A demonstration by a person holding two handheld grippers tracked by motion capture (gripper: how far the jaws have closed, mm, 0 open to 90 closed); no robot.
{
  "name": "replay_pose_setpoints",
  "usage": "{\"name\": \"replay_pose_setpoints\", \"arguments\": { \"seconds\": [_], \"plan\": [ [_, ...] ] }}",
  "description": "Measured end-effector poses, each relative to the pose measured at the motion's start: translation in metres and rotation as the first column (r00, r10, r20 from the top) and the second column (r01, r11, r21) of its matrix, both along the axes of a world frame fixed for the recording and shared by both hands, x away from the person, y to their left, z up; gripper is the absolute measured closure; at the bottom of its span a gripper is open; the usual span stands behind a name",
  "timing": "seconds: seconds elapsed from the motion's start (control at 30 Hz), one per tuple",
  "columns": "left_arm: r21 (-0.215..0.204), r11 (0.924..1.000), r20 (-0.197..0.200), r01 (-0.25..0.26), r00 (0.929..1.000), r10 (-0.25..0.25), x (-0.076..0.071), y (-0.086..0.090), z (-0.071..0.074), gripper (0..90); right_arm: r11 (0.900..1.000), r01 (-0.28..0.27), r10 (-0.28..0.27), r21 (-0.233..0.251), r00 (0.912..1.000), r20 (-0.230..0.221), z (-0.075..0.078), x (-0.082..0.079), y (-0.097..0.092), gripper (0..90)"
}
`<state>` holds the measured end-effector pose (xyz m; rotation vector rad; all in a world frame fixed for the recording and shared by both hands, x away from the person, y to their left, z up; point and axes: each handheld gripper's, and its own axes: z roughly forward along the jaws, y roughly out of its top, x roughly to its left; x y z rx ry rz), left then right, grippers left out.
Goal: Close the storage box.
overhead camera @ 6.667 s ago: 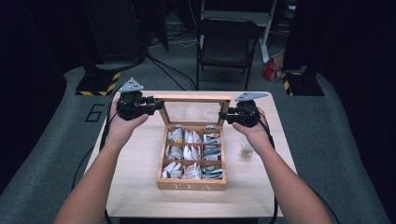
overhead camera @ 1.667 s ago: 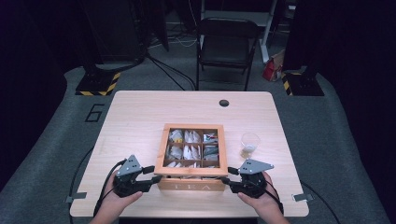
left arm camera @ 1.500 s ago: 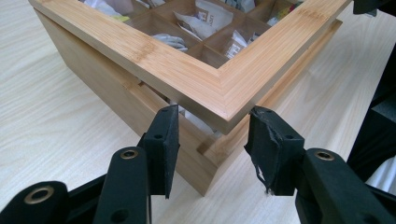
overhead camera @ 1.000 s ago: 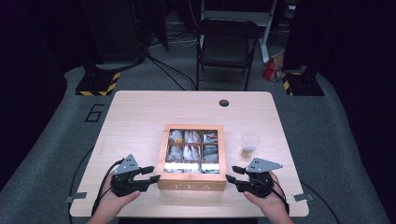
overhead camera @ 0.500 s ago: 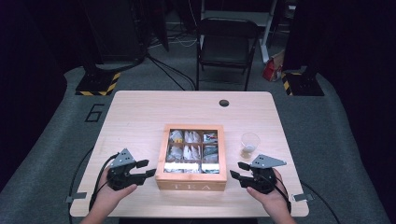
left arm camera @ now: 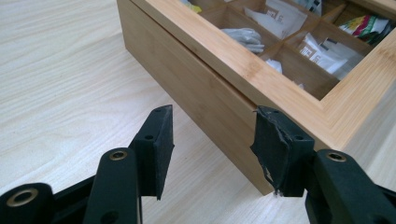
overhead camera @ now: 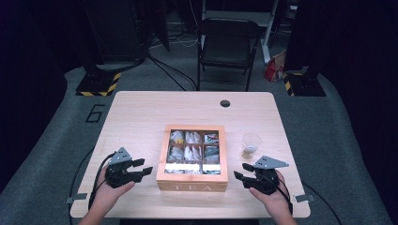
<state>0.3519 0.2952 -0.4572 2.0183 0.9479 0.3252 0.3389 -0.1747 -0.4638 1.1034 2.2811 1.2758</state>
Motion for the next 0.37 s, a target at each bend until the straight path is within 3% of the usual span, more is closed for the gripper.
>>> {"name": "replay_pose_setpoints", "arguments": {
  "seconds": [0.17, 0.37],
  "plan": [
    [0.005, 1.0000, -0.019, 0.004, 0.9998, -0.004, -0.0002, -0.0019, -0.0051, 47.0, 1.0000, 0.007, -0.007, -0.005, 1.0000, 0.004, -0.0034, -0.0009, -0.0007, 48.8],
    [0.004, 1.0000, -0.015, 0.008, 0.9999, -0.008, 0.0014, -0.0031, -0.0068, 47.0, 0.9998, 0.017, -0.017, -0.008, 0.9999, -0.004, -0.0082, -0.0021, -0.0035, 47.7]
  ]
}}
